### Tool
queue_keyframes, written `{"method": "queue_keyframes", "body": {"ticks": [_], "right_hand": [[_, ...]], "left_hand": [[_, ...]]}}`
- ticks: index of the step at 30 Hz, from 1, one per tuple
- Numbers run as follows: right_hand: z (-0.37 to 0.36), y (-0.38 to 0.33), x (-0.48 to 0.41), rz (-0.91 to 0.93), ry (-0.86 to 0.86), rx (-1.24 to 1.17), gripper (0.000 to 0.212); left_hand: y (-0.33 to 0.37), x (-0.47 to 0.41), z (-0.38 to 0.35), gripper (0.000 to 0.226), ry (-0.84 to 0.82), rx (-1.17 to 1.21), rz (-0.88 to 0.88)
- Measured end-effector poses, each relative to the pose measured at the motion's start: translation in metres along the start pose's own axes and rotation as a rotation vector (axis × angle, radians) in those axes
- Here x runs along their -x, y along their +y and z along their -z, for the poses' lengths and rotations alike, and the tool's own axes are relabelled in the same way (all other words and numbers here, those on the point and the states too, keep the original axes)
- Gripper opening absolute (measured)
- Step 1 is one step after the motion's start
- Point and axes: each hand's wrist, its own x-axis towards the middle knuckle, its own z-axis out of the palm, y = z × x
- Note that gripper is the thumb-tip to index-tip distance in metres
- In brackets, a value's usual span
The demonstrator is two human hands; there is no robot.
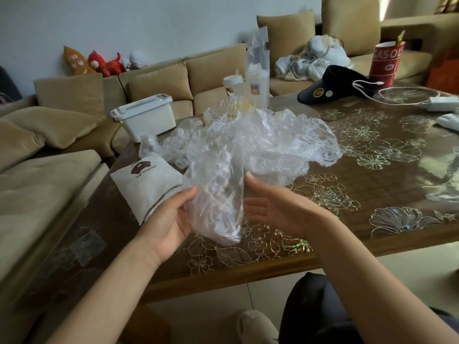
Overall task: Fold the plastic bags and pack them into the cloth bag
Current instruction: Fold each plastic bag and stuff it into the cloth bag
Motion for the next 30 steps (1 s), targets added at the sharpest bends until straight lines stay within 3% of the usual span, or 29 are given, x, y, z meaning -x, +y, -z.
{"method": "queue_keyframes", "body": {"ticks": [2,5,8,13,16,20,23,25,28,30], "right_hand": [[-0.010,0.005,-0.004,0.025,-0.063,-0.052,0.075],[-0.016,0.007,-0.008,0.072,0.069,-0.118,0.024],[-0.013,0.007,-0.005,0.090,0.111,-0.024,0.006],[-0.019,0.014,-0.006,0.131,0.054,0.165,0.013],[-0.020,0.013,-0.006,0.133,0.001,0.037,0.011],[-0.014,0.011,-0.007,0.122,-0.080,-0.039,0.031],[-0.015,0.012,-0.007,0.146,-0.016,-0.040,0.042],[-0.018,0.013,-0.008,0.154,0.010,-0.029,0.050],[-0.019,0.016,-0.011,0.155,0.045,0.043,0.057],[-0.022,0.017,-0.012,0.163,0.074,0.085,0.054]], "left_hand": [[-0.011,0.007,-0.002,0.039,-0.020,-0.029,0.012],[-0.021,0.012,-0.001,0.047,-0.056,-0.204,0.060],[-0.015,0.013,-0.002,0.045,-0.135,-0.285,0.103],[-0.012,0.012,-0.008,0.039,-0.113,-0.435,0.064],[-0.017,0.010,-0.010,0.011,0.110,-0.515,-0.073],[-0.018,0.009,-0.006,0.014,0.213,-0.547,-0.161],[-0.017,0.011,-0.003,0.008,0.180,-0.515,-0.161],[-0.015,0.013,-0.003,0.016,0.137,-0.361,-0.101],[-0.008,0.018,-0.004,0.042,-0.029,-0.020,0.108],[-0.003,0.025,-0.006,0.065,-0.207,0.061,0.269]]}}
